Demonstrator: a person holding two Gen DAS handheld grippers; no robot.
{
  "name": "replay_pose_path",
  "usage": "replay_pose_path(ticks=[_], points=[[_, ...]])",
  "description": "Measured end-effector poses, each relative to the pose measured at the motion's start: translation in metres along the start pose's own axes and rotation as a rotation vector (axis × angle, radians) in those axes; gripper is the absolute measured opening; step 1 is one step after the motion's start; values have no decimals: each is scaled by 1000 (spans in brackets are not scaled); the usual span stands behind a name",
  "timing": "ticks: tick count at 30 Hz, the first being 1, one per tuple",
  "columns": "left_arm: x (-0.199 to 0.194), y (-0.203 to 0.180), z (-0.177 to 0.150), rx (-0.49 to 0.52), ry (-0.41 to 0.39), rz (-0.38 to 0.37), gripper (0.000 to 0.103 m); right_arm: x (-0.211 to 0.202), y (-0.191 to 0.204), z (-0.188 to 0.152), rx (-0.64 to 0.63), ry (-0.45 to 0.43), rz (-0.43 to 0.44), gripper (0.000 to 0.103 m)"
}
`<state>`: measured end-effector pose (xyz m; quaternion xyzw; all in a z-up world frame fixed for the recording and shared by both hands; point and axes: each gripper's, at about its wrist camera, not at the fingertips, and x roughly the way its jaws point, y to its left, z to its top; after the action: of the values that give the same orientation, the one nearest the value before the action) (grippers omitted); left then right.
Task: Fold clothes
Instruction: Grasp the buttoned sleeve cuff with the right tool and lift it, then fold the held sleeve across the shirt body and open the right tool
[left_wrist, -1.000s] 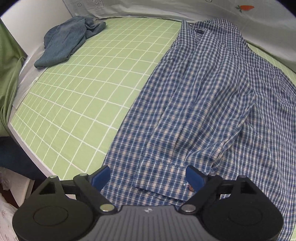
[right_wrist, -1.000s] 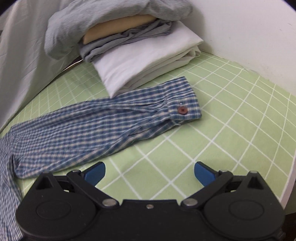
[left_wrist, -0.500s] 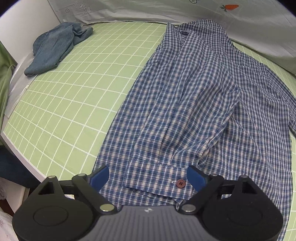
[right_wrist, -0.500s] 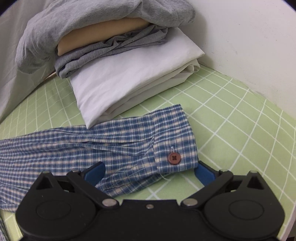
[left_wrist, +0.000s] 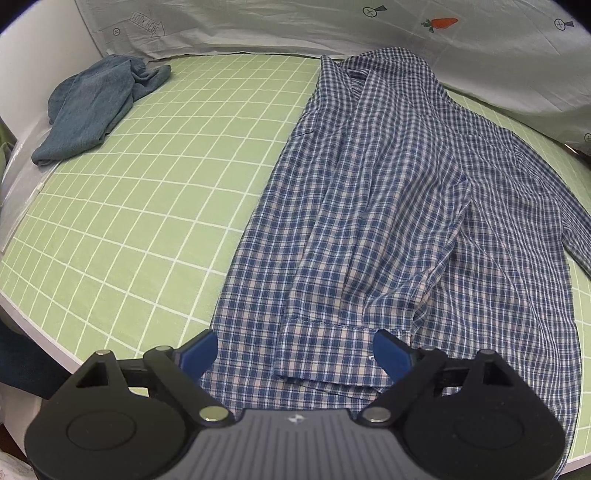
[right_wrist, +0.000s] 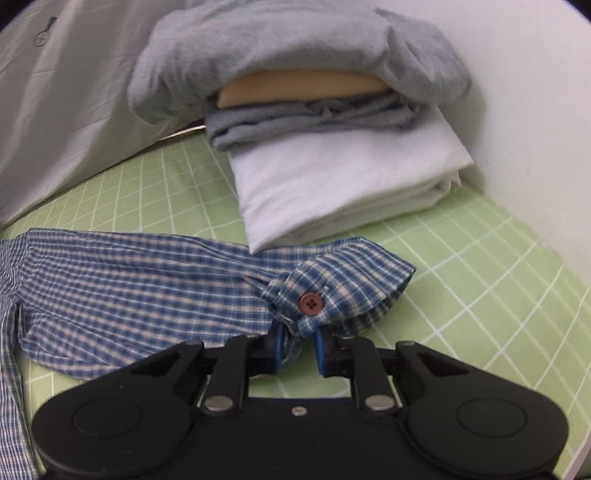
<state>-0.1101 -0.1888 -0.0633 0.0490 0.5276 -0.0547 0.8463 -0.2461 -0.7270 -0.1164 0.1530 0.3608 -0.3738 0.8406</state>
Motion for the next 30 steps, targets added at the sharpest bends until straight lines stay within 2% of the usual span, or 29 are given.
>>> replay_pose_path(ticks=[5, 11, 16, 18, 21, 25, 30], points=[[1, 14, 18, 3, -42, -37, 91, -43, 37, 9, -111, -119, 32, 15], [17, 22, 40, 3, -50, -90, 91, -74, 81, 12, -116, -161, 112, 13], [34, 17, 54, 19, -18, -128, 91, -89, 118, 5, -122, -168, 171, 11], [38, 15, 62, 26, -25, -122, 91, -94, 136, 6, -159, -175, 188, 11], [48, 13, 76, 28, -18, -127, 91, -95, 160, 10, -212, -185, 214, 11], [57, 9, 94, 35, -26, -121, 91, -91, 195, 19, -219, -178, 268, 10], [78, 6, 122, 19, -23, -90, 91, -64, 250, 24, -260, -121, 377, 9]])
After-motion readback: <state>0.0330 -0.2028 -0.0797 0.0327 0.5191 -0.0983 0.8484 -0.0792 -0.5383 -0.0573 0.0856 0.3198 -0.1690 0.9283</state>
